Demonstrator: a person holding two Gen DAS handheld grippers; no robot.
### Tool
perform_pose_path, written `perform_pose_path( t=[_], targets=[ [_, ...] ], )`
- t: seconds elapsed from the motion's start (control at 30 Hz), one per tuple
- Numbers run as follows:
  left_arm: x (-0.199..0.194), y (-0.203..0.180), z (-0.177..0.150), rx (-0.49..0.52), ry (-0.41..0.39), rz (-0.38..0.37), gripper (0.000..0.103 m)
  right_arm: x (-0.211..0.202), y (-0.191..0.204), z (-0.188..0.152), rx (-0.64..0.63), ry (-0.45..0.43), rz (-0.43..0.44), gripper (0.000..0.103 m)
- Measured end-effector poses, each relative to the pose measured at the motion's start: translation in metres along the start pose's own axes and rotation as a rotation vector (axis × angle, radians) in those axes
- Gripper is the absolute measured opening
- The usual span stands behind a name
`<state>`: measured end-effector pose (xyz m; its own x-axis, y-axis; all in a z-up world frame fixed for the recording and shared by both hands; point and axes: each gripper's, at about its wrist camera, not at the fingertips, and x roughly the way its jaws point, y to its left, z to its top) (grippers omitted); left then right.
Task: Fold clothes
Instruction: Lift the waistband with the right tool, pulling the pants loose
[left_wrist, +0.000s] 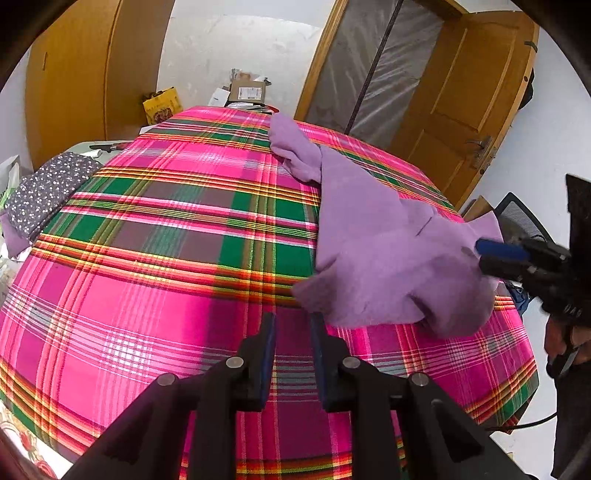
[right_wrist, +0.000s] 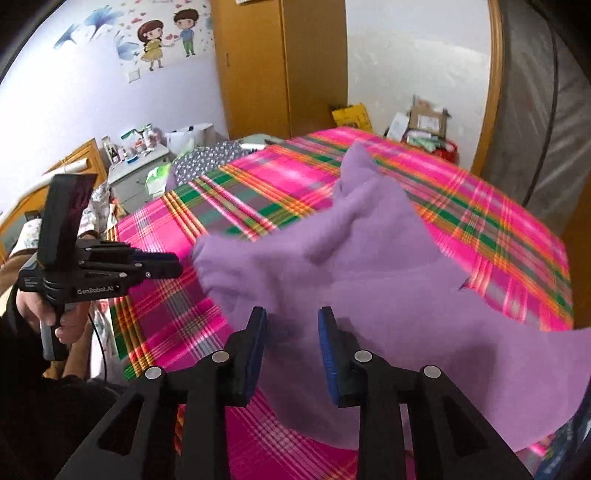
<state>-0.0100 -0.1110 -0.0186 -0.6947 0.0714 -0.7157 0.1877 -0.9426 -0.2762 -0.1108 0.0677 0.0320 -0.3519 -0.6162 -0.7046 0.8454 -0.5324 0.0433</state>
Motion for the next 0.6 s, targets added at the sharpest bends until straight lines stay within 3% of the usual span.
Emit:
perform_pose_path(
  t=[0.13, 0.27, 0.6],
  targets=[
    [0.001, 0.0, 0.0, -0.007, 0.002, -0.006, 0.019, -0.01, -0.012, 0.013, -0.01, -0.06, -0.036, 0.046],
    [0.001, 0.006, 0.0, -0.022, -0.003, -0.003, 0.019, 0.003, -0.007, 0.017, -0.023, -0.043, -0.016, 0.046],
    [0.003, 0.014, 0.001, -0.047, 0.002, -0.005, 0.019, 0.047, 0.036, 0.039, -0.273, 0.034, 0.134, 0.046]
  ],
)
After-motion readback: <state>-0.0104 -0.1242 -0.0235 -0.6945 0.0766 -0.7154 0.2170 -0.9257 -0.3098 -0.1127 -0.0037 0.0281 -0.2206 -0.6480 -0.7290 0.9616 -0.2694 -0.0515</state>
